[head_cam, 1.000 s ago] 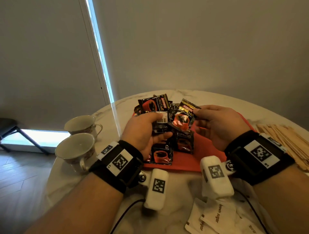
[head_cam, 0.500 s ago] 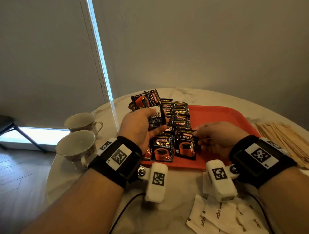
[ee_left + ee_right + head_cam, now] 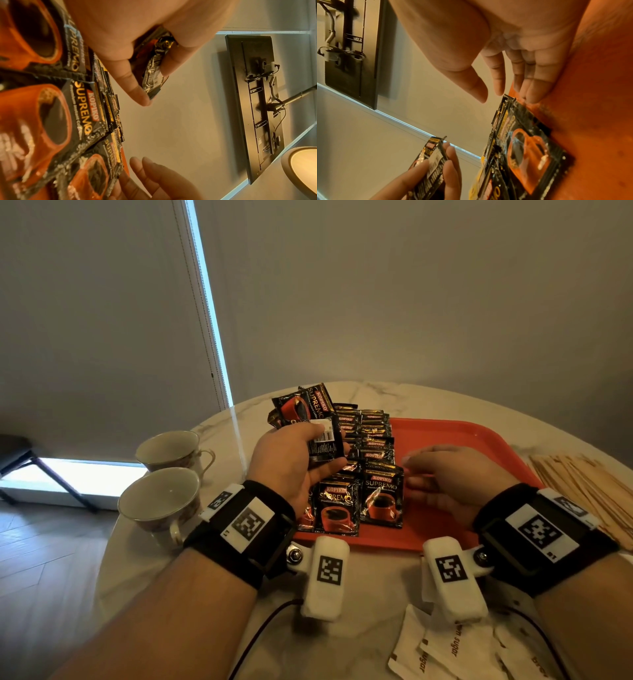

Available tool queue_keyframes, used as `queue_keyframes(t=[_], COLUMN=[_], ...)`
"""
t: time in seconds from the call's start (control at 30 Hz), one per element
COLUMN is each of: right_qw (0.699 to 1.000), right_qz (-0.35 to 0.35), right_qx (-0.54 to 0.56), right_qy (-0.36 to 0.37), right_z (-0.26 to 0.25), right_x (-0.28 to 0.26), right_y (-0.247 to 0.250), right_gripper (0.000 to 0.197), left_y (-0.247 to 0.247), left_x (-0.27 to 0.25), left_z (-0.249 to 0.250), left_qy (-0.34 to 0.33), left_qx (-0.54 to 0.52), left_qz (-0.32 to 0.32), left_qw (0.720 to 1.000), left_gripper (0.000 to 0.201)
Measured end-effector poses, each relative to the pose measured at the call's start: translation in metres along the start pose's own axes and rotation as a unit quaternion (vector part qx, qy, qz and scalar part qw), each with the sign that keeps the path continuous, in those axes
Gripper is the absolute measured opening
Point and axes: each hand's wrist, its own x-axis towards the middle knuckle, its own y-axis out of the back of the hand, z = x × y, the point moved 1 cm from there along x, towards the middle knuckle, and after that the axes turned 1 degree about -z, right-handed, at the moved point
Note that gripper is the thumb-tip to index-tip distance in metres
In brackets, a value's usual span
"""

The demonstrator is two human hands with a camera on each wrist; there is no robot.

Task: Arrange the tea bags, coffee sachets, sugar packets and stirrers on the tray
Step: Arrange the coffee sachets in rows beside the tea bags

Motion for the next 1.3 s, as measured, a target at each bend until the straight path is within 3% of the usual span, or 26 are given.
queue_keyframes(t=[0.53, 0.7, 0.9, 1.07, 1.17, 1.3], right_qw=[0.999, 0.997, 0.983, 0.977, 0.977, 0.975], right_qz=[0.007, 0.023, -0.085, -0.082, -0.087, -0.042], right_qx=[0.023, 0.036, -0.023, -0.028, -0.03, 0.007], right_qy=[0.026, 0.068, 0.162, 0.194, 0.191, 0.217], right_z=[0.0, -0.006, -0.011, -0.011, -0.011, -0.014], right_x=[0.002, -0.004, -0.02, -0.019, -0.017, -0.017], right_y=[-0.002, -0.004, -0.012, -0.011, -0.011, -0.009], right_gripper=[0.008, 0.003, 0.01, 0.005, 0.004, 0.002], left_y=[-0.002, -0.006, -0.009, -0.014, -0.015, -0.012], left_x=[-0.004, -0.01, -0.013, -0.019, -0.019, -0.016], left_z=[-0.003, -0.001, -0.005, -0.002, -0.001, 0.001], left_qy=[0.001, 0.038, 0.069, 0.058, 0.049, 0.017], left_qx=[0.007, 0.026, 0.09, 0.091, 0.067, 0.03], left_qz=[-0.007, -0.036, -0.077, -0.103, -0.082, -0.019], left_qw=[1.0, 0.998, 0.991, 0.989, 0.993, 0.999], left_gripper=[0.021, 0.012, 0.016, 0.024, 0.029, 0.018])
